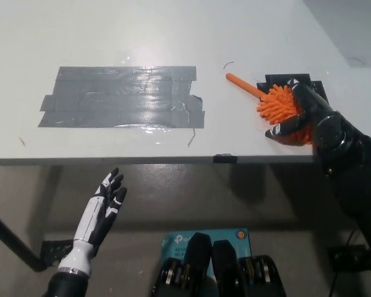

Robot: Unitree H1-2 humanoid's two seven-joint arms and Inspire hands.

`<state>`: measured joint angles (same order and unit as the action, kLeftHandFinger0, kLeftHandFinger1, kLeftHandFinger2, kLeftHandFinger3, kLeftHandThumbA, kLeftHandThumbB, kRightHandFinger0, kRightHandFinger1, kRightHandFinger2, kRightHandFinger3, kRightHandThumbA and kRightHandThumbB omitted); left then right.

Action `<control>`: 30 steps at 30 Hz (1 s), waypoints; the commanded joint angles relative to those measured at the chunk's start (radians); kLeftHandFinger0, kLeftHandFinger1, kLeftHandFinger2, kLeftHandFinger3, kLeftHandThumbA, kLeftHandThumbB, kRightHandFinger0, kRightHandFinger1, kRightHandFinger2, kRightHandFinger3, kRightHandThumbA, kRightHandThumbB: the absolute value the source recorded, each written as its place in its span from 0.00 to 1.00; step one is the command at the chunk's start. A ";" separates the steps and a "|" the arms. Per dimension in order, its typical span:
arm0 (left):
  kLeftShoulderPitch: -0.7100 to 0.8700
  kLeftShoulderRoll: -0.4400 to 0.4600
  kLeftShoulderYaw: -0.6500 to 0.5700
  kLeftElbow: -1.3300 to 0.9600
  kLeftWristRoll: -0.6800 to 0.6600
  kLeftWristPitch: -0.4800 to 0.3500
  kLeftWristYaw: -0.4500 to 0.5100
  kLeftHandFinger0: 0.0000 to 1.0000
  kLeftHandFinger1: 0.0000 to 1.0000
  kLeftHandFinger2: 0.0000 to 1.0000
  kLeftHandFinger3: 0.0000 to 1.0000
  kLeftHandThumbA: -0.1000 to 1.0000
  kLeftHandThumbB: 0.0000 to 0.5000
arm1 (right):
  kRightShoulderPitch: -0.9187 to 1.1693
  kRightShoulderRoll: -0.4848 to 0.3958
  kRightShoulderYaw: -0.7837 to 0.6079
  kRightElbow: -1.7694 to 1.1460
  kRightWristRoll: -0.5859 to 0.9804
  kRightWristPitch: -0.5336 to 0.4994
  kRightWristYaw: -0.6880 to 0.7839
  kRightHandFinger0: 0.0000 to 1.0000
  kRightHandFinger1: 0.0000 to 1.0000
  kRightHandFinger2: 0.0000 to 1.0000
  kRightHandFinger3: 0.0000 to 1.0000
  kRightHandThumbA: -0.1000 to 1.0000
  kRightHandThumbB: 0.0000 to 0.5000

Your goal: An orange duster is kept infront of the robot in the middle of the table and the robot extends its right arm to grab the duster, picks it up and hands it to a person

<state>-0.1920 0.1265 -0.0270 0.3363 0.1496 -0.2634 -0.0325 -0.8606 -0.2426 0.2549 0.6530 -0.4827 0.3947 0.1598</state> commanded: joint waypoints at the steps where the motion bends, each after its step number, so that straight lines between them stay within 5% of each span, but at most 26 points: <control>1: -0.014 0.010 0.003 -0.029 0.009 -0.026 0.018 1.00 1.00 1.00 1.00 0.90 0.24 | -0.074 -0.027 0.025 0.039 -0.027 0.015 -0.002 1.00 1.00 1.00 1.00 1.00 0.87; 12: -0.018 0.011 0.002 -0.029 0.011 -0.026 0.018 1.00 1.00 1.00 1.00 0.90 0.25 | -0.094 -0.061 0.036 0.077 -0.020 0.018 -0.007 1.00 1.00 1.00 1.00 1.00 0.75; 26: -0.022 0.012 0.003 -0.032 0.010 -0.016 0.015 1.00 1.00 1.00 1.00 0.91 0.26 | -0.091 -0.063 0.064 0.072 -0.019 0.036 0.034 1.00 1.00 1.00 1.00 1.00 0.80; 27: -0.022 0.012 0.003 -0.031 0.007 -0.018 0.013 1.00 1.00 1.00 1.00 0.91 0.26 | -0.095 -0.061 0.072 0.084 -0.013 0.047 0.063 1.00 1.00 1.00 1.00 1.00 0.73; 29: -0.022 0.013 0.004 -0.029 0.004 -0.022 0.011 1.00 1.00 1.00 1.00 0.91 0.25 | -0.103 -0.059 0.074 0.107 0.002 0.046 0.093 1.00 1.00 1.00 1.00 0.90 0.64; 30: -0.028 0.013 0.003 -0.025 0.001 -0.025 0.009 1.00 1.00 1.00 1.00 0.91 0.25 | -0.114 -0.058 0.066 0.141 0.033 0.049 0.140 1.00 1.00 1.00 1.00 0.70 0.60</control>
<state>-0.1947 0.1271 -0.0266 0.3362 0.1521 -0.2631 -0.0326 -0.9044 -0.2872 0.3141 0.7423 -0.4878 0.4167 0.1847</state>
